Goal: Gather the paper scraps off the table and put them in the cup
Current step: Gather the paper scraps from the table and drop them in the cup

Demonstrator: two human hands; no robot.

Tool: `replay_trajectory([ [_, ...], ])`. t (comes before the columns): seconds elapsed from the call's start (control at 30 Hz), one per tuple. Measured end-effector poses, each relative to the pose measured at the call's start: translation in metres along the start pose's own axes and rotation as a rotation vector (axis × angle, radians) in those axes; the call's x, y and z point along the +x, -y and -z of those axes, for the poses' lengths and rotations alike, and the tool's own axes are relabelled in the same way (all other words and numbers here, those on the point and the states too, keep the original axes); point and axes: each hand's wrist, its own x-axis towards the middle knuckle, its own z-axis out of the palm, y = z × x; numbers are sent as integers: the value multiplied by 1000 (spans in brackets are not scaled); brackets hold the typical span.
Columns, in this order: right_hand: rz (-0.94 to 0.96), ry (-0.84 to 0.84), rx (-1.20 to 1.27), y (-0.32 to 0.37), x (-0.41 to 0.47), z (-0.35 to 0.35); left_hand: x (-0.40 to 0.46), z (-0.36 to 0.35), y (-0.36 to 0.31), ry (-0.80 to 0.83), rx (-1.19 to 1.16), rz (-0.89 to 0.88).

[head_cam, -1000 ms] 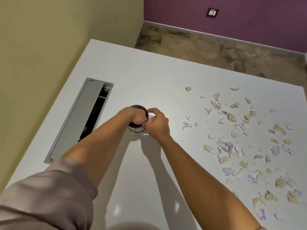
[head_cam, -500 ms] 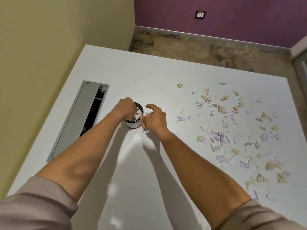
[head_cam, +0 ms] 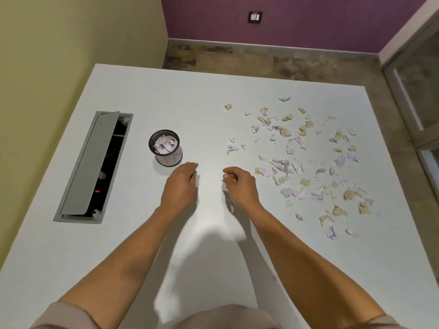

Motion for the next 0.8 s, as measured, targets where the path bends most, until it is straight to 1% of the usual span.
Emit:
replay_trajectory([
  [0.13,-7,-46,-26,-47,-33,29,-34,-39,10,210,130,76],
  [0.2,-10,-56,-65,-72,-50,43,-49,-52,16,256,203,145],
  [0.27,1,-77,-118,-96,-67,58,-64,-63,19,275,261,223],
  [0.33,6,-109,-126,-119,-84,72,-77,-72,19,281,299,261],
  [0.47,2,-177,-159,-165,-114,96,-96,-91,13,303,358,231],
  [0.57,53,-223,-325,-195,-130,115,-109,-108,6,295,359,136],
  [0.67,82,-185,-442,-224,-145,133,-125,-130,-3,327,337,104],
  [0.8,78,-151,-595,-259,-166,147,-142,-159,-18,316,352,49],
])
